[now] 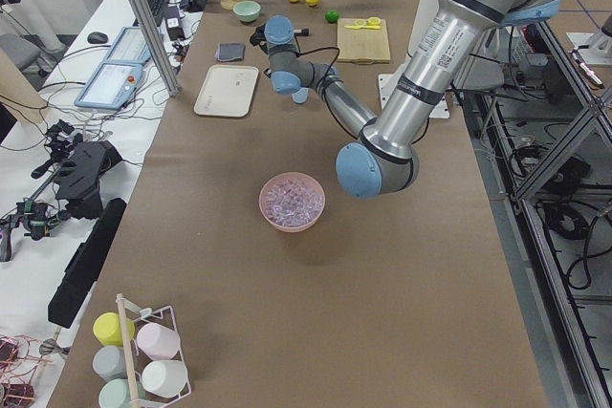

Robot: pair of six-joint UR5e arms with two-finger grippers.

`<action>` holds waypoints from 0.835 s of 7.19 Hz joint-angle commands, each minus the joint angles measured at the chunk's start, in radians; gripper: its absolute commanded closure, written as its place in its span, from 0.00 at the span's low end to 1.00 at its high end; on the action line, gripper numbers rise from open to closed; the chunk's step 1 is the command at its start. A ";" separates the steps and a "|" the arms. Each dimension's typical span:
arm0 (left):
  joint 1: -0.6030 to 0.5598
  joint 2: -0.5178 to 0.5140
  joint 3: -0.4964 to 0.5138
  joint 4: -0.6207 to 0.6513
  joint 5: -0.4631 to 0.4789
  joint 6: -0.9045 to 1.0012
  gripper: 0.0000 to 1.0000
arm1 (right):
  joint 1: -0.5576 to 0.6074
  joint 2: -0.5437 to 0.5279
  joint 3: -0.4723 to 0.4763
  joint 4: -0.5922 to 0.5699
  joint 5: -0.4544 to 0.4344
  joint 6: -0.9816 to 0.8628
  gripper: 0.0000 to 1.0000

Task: Mash ice and strawberries in cup
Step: 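Carry the ice cube with the left gripper over the light-blue cup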

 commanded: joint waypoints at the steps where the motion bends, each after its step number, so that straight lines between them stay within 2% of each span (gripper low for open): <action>1: 0.108 -0.030 0.013 0.002 0.175 -0.028 1.00 | -0.001 -0.003 -0.002 0.006 0.000 0.007 0.00; 2: 0.148 -0.059 0.043 0.000 0.247 -0.031 1.00 | -0.001 -0.001 -0.002 0.006 0.000 0.005 0.00; 6: 0.166 -0.069 0.085 -0.006 0.254 -0.027 1.00 | -0.001 0.001 -0.002 0.006 0.002 0.005 0.00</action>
